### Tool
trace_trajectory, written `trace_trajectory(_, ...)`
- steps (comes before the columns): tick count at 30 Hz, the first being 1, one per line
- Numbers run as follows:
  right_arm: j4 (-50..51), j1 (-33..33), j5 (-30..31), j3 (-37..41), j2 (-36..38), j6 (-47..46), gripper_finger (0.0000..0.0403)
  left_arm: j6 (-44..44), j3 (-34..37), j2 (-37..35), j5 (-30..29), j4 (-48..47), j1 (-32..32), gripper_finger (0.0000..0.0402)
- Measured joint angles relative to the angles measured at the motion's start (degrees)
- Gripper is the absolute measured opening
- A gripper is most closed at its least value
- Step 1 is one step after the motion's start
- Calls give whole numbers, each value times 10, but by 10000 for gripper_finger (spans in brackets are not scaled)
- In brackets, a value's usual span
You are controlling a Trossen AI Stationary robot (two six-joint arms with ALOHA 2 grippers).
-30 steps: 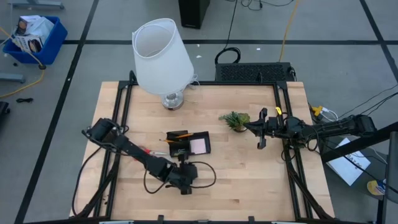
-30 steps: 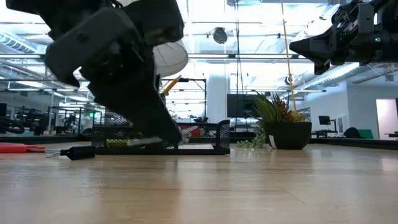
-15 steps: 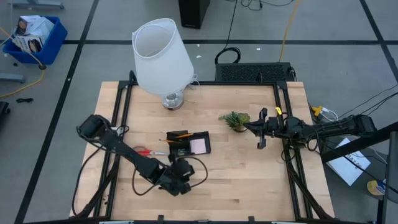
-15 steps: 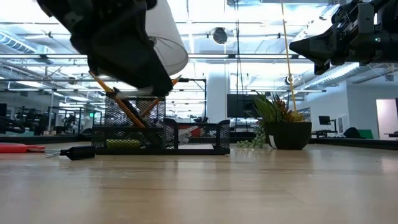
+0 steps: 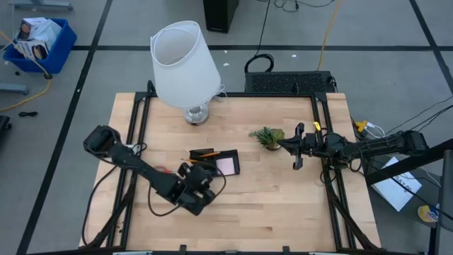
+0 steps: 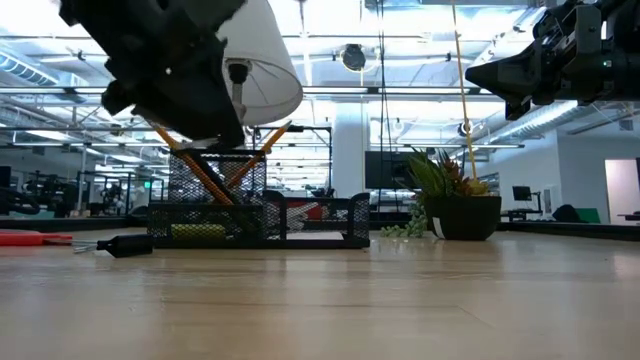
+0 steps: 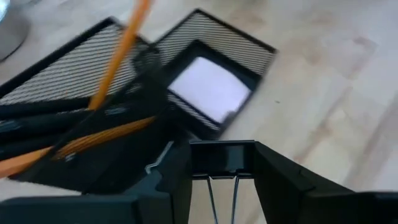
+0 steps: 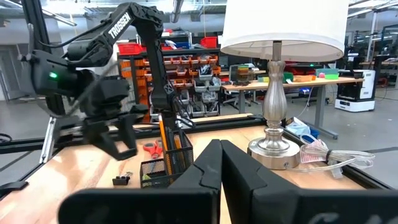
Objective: Pick and place office supplies into organizer
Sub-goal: Put the bottom black binder clip into the black desk organizer, then put the black binder clip into the black desk organizer
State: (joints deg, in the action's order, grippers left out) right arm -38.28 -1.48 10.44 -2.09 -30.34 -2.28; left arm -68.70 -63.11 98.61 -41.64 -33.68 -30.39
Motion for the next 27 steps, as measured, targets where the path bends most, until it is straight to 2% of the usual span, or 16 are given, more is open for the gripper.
trace_trajectory(8, 0, 0, 0, 0, 0, 0, 0, -40, 0, 3, 30, -11, 28, 168)
trace_trajectory(17, 0, 0, 0, 0, 0, 0, 0, -83, 0, 3, 37, -56, 49, 155)
trace_trajectory(27, 0, 0, 0, 0, 0, 0, 0, -84, 0, 3, 51, -56, 51, 220)
